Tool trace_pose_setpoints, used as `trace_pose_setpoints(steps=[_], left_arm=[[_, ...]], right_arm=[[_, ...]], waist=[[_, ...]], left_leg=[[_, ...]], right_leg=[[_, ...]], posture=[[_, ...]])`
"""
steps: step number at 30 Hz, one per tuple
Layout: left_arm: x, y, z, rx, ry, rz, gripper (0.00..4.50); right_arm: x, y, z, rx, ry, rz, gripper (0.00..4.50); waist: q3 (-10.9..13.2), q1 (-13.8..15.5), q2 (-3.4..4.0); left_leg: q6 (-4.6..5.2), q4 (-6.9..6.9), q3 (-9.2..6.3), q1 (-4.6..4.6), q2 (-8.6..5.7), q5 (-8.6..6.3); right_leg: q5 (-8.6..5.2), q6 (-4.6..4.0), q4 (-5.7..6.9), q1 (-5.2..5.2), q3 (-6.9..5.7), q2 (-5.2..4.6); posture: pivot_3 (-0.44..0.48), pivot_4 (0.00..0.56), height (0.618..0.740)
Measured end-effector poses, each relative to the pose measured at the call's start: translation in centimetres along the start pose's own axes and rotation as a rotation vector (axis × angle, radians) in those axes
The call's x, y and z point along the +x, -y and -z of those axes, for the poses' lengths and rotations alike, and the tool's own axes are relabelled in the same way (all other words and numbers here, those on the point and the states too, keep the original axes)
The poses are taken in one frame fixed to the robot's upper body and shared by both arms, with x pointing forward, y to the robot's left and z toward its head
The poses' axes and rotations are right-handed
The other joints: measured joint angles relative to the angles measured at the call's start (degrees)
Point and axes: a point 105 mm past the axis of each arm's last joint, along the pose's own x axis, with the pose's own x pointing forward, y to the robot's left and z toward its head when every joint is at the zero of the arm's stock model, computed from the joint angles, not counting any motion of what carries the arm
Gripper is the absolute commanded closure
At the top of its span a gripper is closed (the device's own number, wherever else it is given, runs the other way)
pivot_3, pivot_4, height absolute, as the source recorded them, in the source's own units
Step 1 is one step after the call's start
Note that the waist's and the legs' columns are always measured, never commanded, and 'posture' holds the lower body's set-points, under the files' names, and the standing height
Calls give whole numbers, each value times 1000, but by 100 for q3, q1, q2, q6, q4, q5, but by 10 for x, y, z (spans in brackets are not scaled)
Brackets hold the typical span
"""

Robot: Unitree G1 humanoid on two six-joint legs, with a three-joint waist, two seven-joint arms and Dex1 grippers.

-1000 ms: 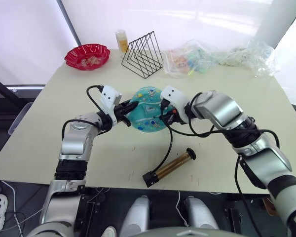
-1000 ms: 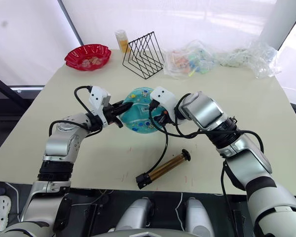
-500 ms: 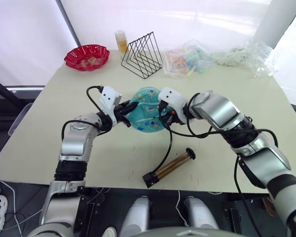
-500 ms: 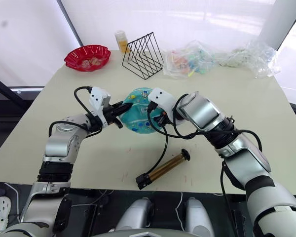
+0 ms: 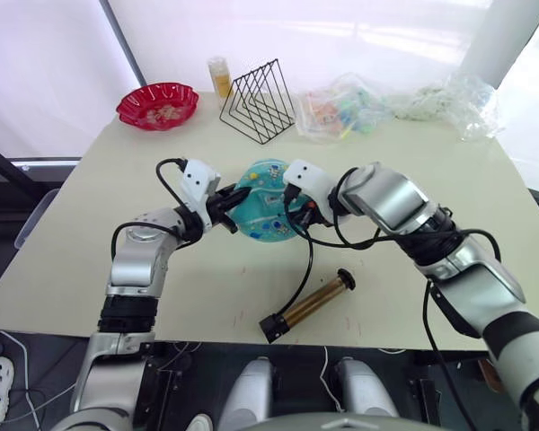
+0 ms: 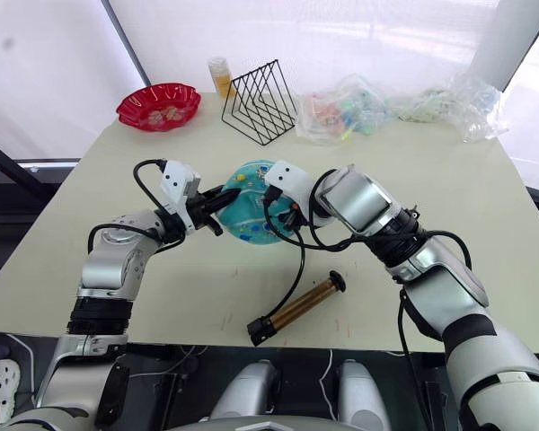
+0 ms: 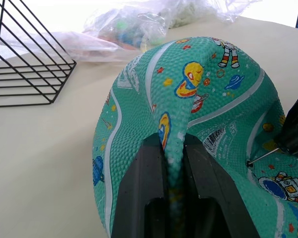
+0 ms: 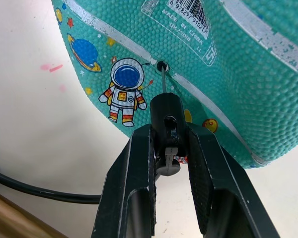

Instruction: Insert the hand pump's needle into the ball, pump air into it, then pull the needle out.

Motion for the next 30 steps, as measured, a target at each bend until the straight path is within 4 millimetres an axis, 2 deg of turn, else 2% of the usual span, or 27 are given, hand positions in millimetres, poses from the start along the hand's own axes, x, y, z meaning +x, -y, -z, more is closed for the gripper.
trace_pose_setpoints(steps=[21, 30], left_arm=[[1, 0, 2, 6, -6, -7, 4449], [5, -6, 3, 20, -30, 1, 4449]], right_arm=[[7, -2, -13, -28, -92, -14, 4107], [11, -5, -30, -63, -101, -4, 4107]], waist=[[-2, -24, 3], [-2, -29, 3]], left_leg=[[0, -7, 13, 26, 1, 0], [-7, -7, 8, 41, 1, 5]], right_leg=[[0, -1, 9, 5, 13, 2], [3, -6, 23, 7, 14, 8]], posture=[[0, 150, 740], [0, 150, 740]])
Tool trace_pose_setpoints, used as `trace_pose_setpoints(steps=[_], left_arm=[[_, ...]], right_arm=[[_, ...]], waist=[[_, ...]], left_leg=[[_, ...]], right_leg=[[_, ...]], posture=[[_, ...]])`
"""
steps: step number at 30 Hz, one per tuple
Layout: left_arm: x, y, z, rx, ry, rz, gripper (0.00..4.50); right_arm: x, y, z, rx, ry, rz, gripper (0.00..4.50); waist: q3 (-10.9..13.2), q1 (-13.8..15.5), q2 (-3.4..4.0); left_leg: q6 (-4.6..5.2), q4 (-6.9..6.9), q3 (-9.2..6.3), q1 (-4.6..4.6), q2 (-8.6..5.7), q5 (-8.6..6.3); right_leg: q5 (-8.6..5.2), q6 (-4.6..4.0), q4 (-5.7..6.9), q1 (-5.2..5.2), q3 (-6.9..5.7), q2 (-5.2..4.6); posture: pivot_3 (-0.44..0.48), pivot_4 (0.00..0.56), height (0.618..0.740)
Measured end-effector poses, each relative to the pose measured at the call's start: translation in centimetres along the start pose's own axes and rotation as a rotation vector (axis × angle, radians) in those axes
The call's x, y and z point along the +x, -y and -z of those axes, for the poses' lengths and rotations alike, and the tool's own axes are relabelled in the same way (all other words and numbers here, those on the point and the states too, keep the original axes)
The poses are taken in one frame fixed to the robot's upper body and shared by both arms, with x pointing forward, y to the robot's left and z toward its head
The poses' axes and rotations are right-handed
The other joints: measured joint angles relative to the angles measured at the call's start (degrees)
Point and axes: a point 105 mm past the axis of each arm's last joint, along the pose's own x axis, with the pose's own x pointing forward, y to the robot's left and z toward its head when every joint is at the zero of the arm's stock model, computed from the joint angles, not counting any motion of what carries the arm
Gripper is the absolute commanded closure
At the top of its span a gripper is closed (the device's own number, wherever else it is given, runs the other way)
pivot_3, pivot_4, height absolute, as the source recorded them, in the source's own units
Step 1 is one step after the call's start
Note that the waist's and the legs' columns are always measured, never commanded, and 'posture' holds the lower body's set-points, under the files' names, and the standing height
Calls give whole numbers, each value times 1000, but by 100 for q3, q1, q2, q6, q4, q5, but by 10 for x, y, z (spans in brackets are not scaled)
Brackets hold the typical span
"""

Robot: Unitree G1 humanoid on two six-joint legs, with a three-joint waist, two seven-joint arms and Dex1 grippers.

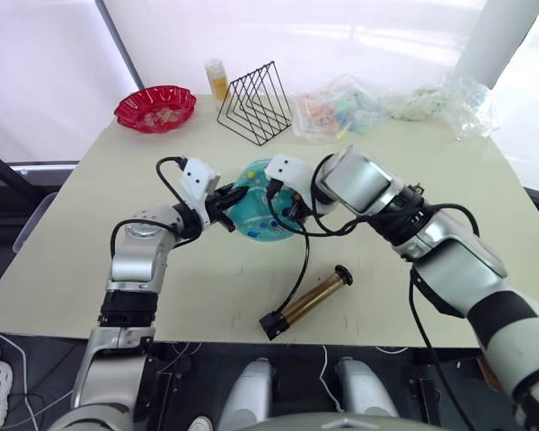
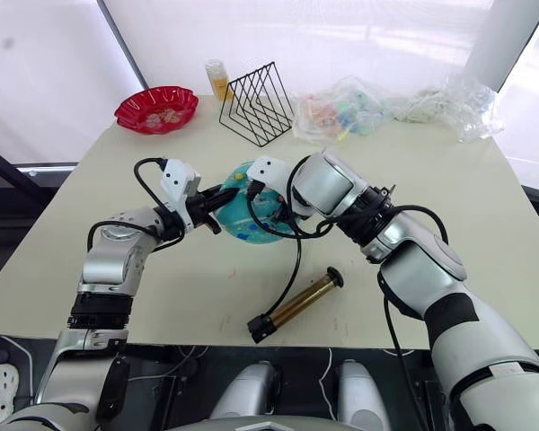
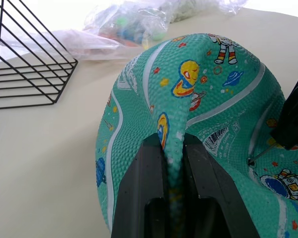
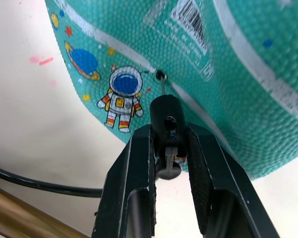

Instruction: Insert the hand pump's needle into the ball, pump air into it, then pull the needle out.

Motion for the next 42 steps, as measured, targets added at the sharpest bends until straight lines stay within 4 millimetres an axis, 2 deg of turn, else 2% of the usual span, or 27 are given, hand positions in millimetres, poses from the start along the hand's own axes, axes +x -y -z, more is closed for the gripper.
trace_pose_setpoints(steps=[3, 8, 27, 31, 36, 42], left_arm=[[2, 1, 0, -1, 2, 8, 4449], [4, 1, 0, 5, -1, 8, 4449], [5, 3, 5, 0, -18, 7, 4449], [4, 3, 8, -5, -27, 5, 4449], [5, 4, 13, -18, -39, 4, 4449], [5, 3, 16, -23, -45, 2, 4449]], right_arm=[[-1, -1, -9, -12, 10, 2, 4107], [1, 0, -10, -18, 6, -2, 4107], [20, -4, -8, -187, -31, 7, 4107], [27, -6, -7, -214, -41, 7, 4107], [34, -8, -1, -266, -55, 6, 4107], [38, -9, 2, -308, -59, 9, 4107]], waist=[[-5, 14, 2], [-9, 23, 2], [-111, -5, 10], [-162, -55, 14], [-183, -91, 36], [-223, -96, 45]], left_leg=[[0, 0, -3, 0, 0, 0], [0, 0, -4, 0, -2, 0], [-1, -12, -5, 16, -2, 0], [-1, -16, -8, 28, -1, 0], [-1, -56, -28, 114, -2, -2], [-2, -61, -32, 119, -2, -1]], right_leg=[[0, 0, 1, 1, -1, 0], [0, 0, 0, 1, -1, -1], [-2, 0, -3, 13, -1, 0], [-4, 1, -5, 25, -1, 3], [-19, 24, -56, 116, -10, 8], [-19, 25, -58, 117, -8, 10]], posture=[[0, 150, 740], [0, 150, 740], [0, 150, 740], [0, 150, 740], [0, 150, 740], [0, 150, 740]])
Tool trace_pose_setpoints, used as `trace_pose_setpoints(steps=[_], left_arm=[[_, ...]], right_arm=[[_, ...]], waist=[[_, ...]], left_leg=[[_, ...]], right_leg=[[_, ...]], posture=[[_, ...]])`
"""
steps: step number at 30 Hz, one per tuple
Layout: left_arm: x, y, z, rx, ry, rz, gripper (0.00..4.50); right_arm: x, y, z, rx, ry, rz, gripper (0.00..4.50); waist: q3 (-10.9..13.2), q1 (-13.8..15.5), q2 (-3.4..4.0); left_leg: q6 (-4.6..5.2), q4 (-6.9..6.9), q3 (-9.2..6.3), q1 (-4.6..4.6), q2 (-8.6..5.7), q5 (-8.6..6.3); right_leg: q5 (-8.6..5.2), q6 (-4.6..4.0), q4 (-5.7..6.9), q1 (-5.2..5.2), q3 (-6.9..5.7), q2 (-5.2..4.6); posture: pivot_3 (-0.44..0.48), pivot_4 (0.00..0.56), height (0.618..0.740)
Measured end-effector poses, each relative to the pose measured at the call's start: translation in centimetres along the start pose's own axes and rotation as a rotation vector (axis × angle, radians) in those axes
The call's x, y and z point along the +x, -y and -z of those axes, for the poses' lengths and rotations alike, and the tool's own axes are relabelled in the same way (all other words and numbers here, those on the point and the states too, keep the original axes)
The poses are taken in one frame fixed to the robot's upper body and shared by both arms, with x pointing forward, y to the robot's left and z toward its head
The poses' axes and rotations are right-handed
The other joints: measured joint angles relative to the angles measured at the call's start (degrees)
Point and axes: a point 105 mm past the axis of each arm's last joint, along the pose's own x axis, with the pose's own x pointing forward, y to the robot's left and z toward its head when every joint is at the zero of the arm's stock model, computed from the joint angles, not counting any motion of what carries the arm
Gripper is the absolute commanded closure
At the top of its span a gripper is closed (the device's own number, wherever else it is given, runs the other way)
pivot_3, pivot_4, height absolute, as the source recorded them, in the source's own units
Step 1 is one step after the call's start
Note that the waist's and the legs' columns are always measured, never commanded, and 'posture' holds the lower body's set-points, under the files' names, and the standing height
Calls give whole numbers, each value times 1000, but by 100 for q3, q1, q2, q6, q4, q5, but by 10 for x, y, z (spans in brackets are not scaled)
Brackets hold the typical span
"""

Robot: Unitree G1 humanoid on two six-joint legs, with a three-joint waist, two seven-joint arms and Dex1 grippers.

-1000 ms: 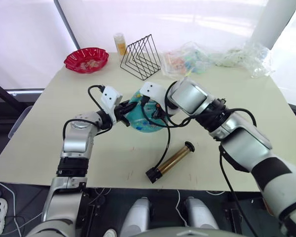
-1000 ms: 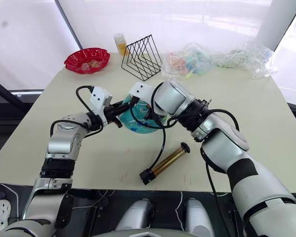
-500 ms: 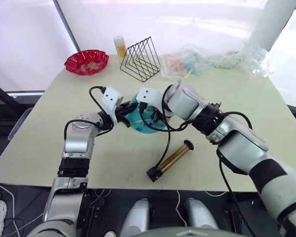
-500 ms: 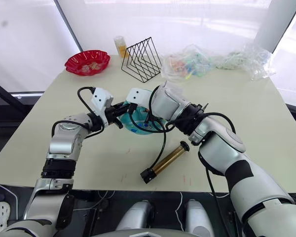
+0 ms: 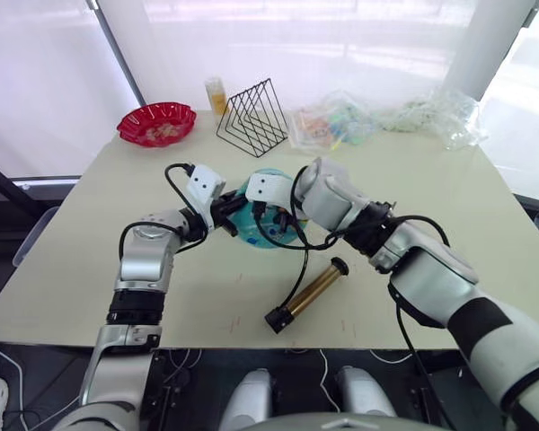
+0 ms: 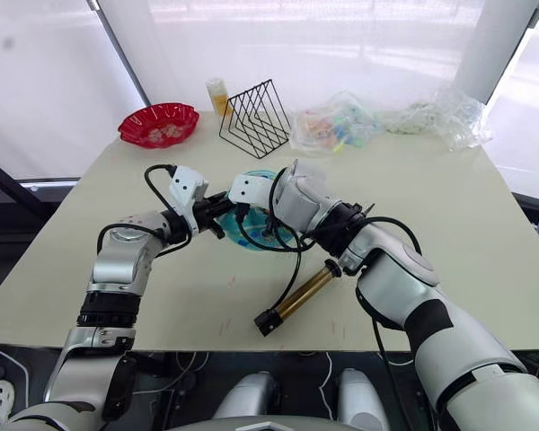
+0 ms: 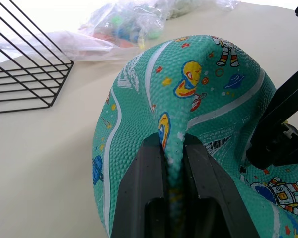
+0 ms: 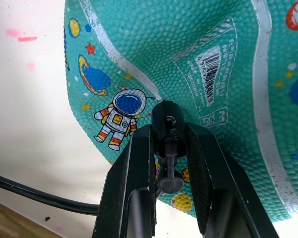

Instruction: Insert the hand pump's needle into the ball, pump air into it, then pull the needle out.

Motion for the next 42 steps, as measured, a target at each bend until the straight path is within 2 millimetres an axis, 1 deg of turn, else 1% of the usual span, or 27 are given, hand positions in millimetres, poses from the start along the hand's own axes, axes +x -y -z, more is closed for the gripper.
trace_pose_setpoints(steps=[7, 13, 16, 17, 19, 25, 26, 28, 31, 34, 37, 42], left_arm=[[0, -1, 1, 5, 5, -2, 4449], [1, 1, -1, 9, 18, 13, 4449], [3, 4, -3, 11, 32, 28, 4449], [3, 4, -3, 12, 35, 31, 4449], [4, 5, -5, 18, 43, 38, 4449], [5, 5, -5, 16, 48, 46, 4449], [5, 5, -5, 15, 48, 46, 4484], [6, 5, -5, 14, 48, 47, 4500], [7, 6, -6, 14, 55, 52, 4500], [9, 9, -8, 17, 62, 60, 4500], [10, 10, -8, 19, 65, 67, 4500], [10, 11, -8, 19, 66, 68, 4500]], right_arm=[[-4, 4, 1, -12, 47, -5, 4107], [-13, 6, 7, 0, 64, -14, 4107], [-21, 5, 12, 23, 77, -25, 4107], [-23, 5, 12, 23, 79, -21, 4107], [-26, 4, 13, 21, 84, -12, 4107], [-28, 2, 15, 20, 85, 6, 4107], [-27, 2, 15, 20, 84, 10, 3622], [-27, 3, 14, 13, 88, 16, 2965], [-26, -1, 15, -6, 92, 6, 1715], [-30, 0, 19, -11, 92, 2, 1715], [-40, 4, 27, -1, 92, -1, 1715], [-58, 7, 32, 42, 131, -2, 1715]], waist=[[-2, 1, 4], [26, 38, 32], [38, 117, 37], [38, 136, 38], [38, 157, 38], [39, 178, 39], [39, 178, 39], [39, 176, 40], [45, 202, 44], [52, 250, 44], [54, 288, 45], [60, 288, 53]], left_leg=[[-1, -2, -13, -1, -4, 0], [-1, -3, -26, -17, -8, 0], [-1, -3, -33, -50, -12, 1], [-1, -3, -37, -61, -15, 0], [-2, -2, -51, -103, -18, 1], [-1, -3, -64, -112, -41, 1], [-1, -3, -66, -110, -41, 1], [-1, -3, -70, -110, -42, 1], [-2, -3, -83, -118, -45, 2], [-2, -2, -86, -124, -49, 3], [-2, -3, -95, -130, -49, 2], [-2, -4, -107, -138, -49, 2]], right_leg=[[0, 1, -4, 0, 0, 1], [0, 0, -10, -4, -7, -4], [2, -4, -15, -29, -14, -8], [11, -18, -19, -38, -19, -9], [14, -23, -24, -71, -32, -17], [11, -19, -30, -71, -42, -31], [11, -19, -29, -71, -44, -31], [11, -18, -28, -70, -47, -30], [11, -18, -32, -70, -59, -31], [11, -18, -41, -70, -63, -34], [11, -17, -53, -70, -72, -35], [11, -18, -60, -70, -86, -35]], posture=[[0, 150, 740], [0, 150, 740], [0, 150, 740], [0, 150, 740], [0, 150, 740], [0, 150, 740], [0, 150, 740], [0, 150, 740], [0, 150, 740], [0, 150, 740], [0, 150, 740], [0, 150, 740]])
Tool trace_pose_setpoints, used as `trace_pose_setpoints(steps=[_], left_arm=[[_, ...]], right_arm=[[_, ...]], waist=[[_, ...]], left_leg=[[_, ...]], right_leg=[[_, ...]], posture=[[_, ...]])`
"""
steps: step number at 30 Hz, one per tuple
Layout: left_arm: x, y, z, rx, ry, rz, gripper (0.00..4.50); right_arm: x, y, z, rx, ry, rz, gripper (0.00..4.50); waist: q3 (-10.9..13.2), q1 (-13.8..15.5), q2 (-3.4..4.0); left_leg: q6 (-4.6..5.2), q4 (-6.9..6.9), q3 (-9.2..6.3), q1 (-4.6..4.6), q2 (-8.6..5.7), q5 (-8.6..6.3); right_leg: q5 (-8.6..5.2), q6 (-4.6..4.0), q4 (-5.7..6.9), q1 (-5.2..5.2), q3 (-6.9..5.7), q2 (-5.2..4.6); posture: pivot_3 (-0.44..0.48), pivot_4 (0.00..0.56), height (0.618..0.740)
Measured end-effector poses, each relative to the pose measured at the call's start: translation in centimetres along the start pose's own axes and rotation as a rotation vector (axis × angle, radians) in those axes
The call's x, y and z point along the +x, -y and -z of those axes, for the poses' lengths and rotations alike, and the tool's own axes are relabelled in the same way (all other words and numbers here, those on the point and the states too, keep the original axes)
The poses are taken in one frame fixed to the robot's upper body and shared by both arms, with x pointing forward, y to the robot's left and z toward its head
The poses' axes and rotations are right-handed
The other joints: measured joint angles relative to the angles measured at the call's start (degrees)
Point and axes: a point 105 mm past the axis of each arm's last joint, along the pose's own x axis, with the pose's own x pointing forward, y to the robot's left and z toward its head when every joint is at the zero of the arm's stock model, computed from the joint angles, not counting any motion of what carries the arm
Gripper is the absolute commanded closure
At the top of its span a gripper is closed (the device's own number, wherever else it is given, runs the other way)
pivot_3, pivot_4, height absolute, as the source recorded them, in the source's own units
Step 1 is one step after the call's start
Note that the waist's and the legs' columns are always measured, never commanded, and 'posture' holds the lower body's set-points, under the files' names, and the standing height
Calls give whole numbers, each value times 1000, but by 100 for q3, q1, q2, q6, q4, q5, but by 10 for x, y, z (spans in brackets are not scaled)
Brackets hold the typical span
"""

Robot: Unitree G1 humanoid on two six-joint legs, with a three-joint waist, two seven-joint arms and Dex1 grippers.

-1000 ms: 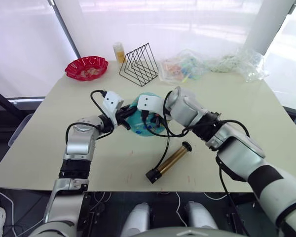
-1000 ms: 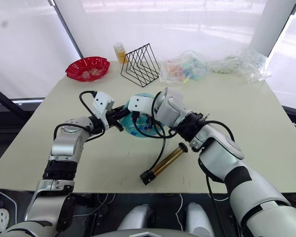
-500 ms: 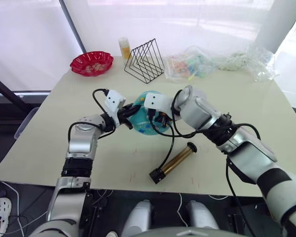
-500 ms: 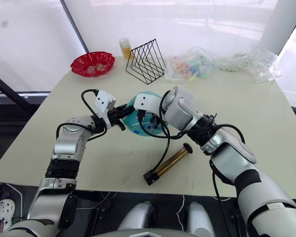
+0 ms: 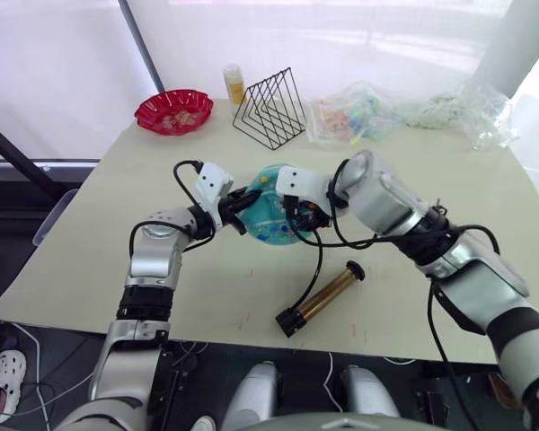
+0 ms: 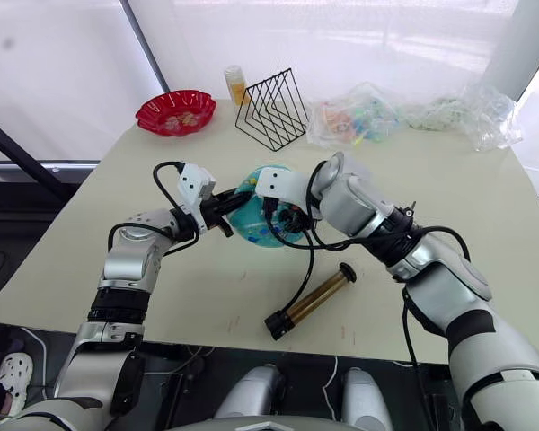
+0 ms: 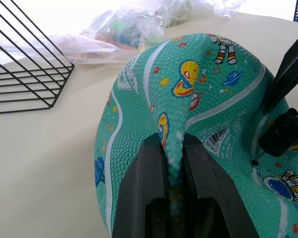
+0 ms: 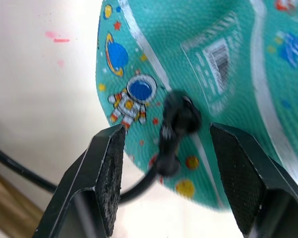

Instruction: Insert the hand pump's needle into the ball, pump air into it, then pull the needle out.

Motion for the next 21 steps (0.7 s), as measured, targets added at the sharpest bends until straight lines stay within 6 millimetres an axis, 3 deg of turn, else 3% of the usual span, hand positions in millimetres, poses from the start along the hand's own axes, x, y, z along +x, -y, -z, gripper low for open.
trace_pose_setpoints(steps=[9, 21], left_arm=[[0, 0, 0, -1, 2, 2, 4500], [1, 1, -1, 7, 1, 6, 4500]], right_arm=[[-10, -4, 0, 186, 153, -25, 1715], [6, 1, 9, 312, 125, -14, 1715]], waist=[[0, 3, 0], [1, 4, 1]], left_leg=[[0, -1, -2, -2, -1, 0], [1, -1, -3, -2, -6, 0]], right_leg=[[0, 0, -3, 1, -4, -2], [0, 0, -4, 2, -6, -7]], posture=[[0, 150, 740], [0, 150, 740]])
